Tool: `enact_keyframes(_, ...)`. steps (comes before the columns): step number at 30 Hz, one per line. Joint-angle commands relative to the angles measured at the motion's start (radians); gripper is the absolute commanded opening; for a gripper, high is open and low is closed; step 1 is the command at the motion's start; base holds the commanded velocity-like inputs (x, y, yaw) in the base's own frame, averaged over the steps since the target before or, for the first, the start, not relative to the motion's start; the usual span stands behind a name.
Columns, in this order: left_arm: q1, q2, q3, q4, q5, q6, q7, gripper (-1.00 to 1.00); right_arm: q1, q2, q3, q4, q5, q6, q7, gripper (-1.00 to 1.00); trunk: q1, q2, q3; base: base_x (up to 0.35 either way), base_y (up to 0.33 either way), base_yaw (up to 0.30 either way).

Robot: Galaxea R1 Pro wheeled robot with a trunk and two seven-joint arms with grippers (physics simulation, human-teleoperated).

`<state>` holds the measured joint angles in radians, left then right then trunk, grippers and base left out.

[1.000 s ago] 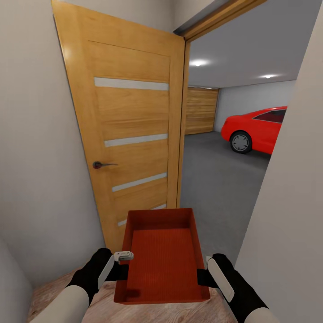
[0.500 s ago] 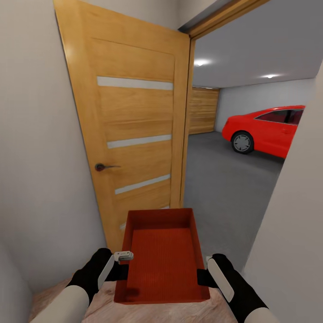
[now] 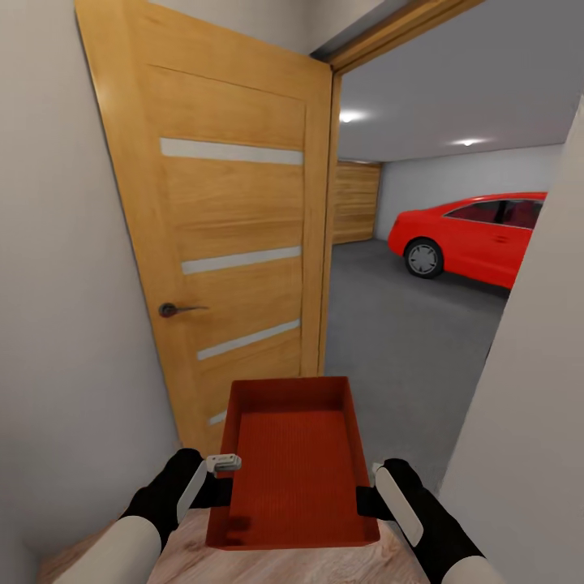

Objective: Move the two storage containers from the living room to the garage. In the garage, place one container on the floor and stack the other container on top of it (either order is fine).

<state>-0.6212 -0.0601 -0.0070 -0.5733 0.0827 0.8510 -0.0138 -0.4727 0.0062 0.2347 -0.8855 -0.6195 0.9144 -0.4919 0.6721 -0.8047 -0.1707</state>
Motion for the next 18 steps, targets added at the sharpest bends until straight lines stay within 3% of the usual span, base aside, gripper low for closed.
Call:
enact_keyframes(1, 0.000, 0.000, 0.002, -0.002, 0.015, 0.005, 0.005, -1.00, -0.001, 0.000, 0.000, -0.001, -0.026, -0.006, -0.007, -1.00, 0.000, -0.001, -0.001, 0.001, 0.001, -0.218)
enact_keyframes(6, 0.000, 0.000, 0.001, -0.002, 0.014, 0.005, 0.005, -1.00, -0.001, 0.000, 0.000, 0.000, -0.026, -0.006, -0.007, -1.00, 0.000, -0.001, 0.004, 0.000, 0.000, -0.176)
enact_keyframes(12, 0.000, 0.000, 0.001, -0.002, 0.015, 0.005, 0.005, -1.00, -0.001, 0.000, 0.000, 0.000, -0.026, -0.006, -0.008, -1.00, 0.000, -0.001, 0.005, 0.005, 0.018, -0.031)
enact_keyframes(18, 0.000, 0.000, 0.002, -0.002, 0.015, 0.005, 0.005, -1.00, -0.001, 0.000, -0.001, 0.000, -0.026, -0.006, -0.008, -1.00, 0.000, -0.001, 0.005, 0.122, 0.228, -0.002)
